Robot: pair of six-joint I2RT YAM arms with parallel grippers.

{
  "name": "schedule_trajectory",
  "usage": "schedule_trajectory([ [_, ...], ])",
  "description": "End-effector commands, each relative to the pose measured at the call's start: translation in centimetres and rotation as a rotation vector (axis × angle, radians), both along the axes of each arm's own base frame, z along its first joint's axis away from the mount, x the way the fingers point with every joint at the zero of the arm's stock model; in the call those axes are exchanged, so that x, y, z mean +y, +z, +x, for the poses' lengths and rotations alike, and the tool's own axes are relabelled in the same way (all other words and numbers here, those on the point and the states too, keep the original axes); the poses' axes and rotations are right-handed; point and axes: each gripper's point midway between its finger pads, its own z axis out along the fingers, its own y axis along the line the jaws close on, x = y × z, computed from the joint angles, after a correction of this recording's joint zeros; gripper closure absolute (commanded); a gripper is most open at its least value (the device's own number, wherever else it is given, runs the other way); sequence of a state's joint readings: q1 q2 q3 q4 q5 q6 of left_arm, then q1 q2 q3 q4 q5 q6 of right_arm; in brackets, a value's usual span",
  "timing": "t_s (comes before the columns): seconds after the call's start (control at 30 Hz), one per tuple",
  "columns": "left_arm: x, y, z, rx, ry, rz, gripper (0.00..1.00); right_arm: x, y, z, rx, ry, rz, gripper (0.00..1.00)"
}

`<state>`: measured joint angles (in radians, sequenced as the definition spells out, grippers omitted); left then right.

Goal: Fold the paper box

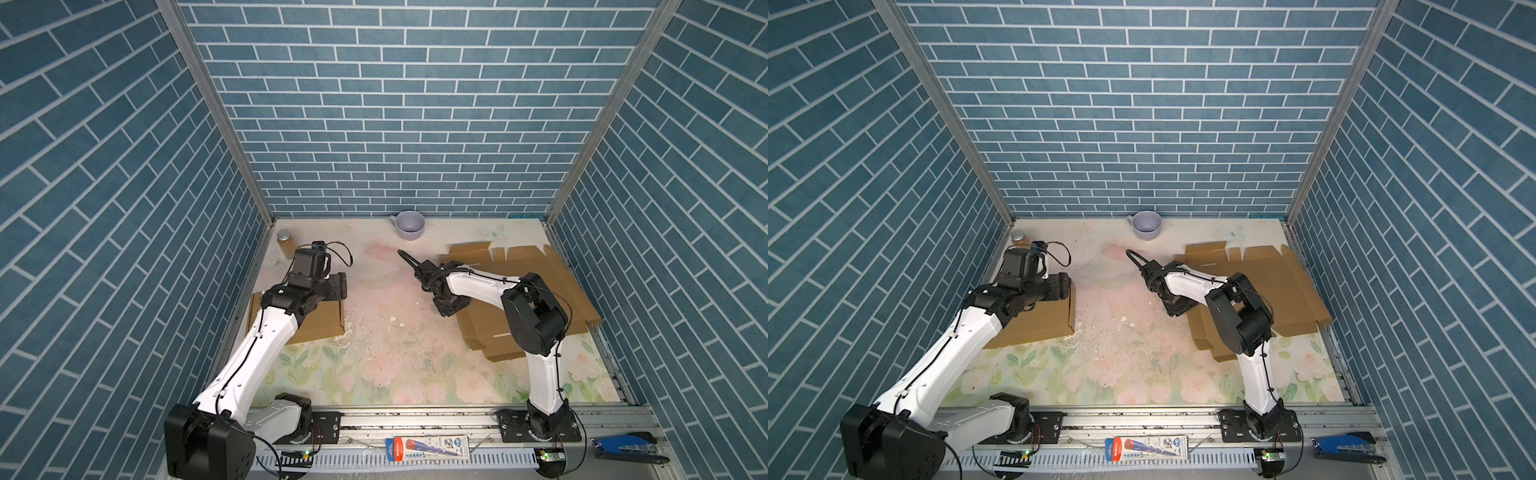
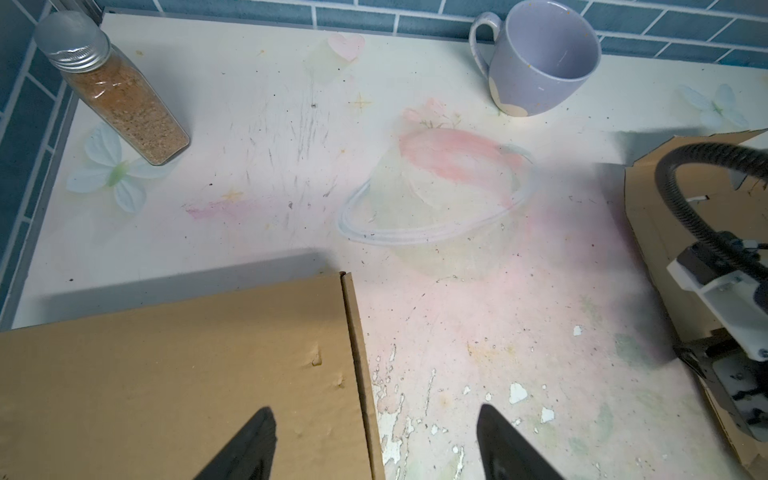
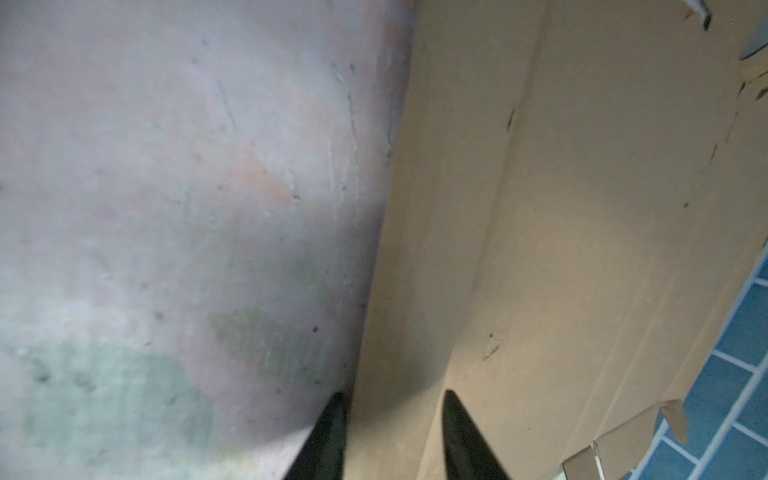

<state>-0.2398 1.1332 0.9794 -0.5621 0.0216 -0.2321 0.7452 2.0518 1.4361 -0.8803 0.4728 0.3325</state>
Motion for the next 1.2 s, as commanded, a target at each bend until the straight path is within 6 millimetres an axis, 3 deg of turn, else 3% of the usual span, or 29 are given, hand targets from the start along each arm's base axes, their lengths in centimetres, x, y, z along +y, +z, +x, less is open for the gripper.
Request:
schedule_trajectory([
  [0.0,-0.4,2.0,0.2,-0.042,-0.010,-0.041,0.24,-1.0,0.8,0.0,-0.036,0.003,-0.084,0.73],
  [0.3,-0.5,2.4,-0.1,-0.045,-0.017,-0.054,0.27,-2.0,3.6,0.8,-0.142,0.035,-0.180,1.00],
  [0.53,0.3,3.4,-0.1,-0.055,0.006,-0.089,0.30,-1.6,5.8,0.4,-0.181,0.137,-0.223,1.00],
  [0.63,0.8,3.9,0.1,-0.064,0.016,-0.115,0.31,0.8,6.0,-1.3,-0.177,0.259,-0.189,1.00],
  [0.73,1.1,4.3,0.3,-0.069,0.018,-0.119,0.31,3.8,5.6,-4.3,-0.150,0.377,-0.117,1.00],
  [0.87,0.9,4.2,0.6,-0.067,0.013,-0.127,0.31,5.9,5.3,-7.2,-0.111,0.428,-0.034,1.00],
  [0.93,0.5,3.9,0.8,-0.060,-0.001,-0.143,0.31,5.5,5.1,-8.0,-0.048,0.340,0.035,1.00],
  [0.97,0.3,3.8,0.9,-0.054,-0.009,-0.149,0.31,5.1,5.2,-8.1,-0.026,0.276,0.074,0.98],
  [1.07,-0.5,3.0,0.9,-0.029,-0.025,-0.187,0.31,2.8,6.0,-7.9,0.000,0.126,0.114,0.69],
  [1.17,-1.4,2.1,0.6,-0.012,-0.045,-0.204,0.31,0.9,6.1,-7.8,0.031,0.026,0.155,0.52],
])
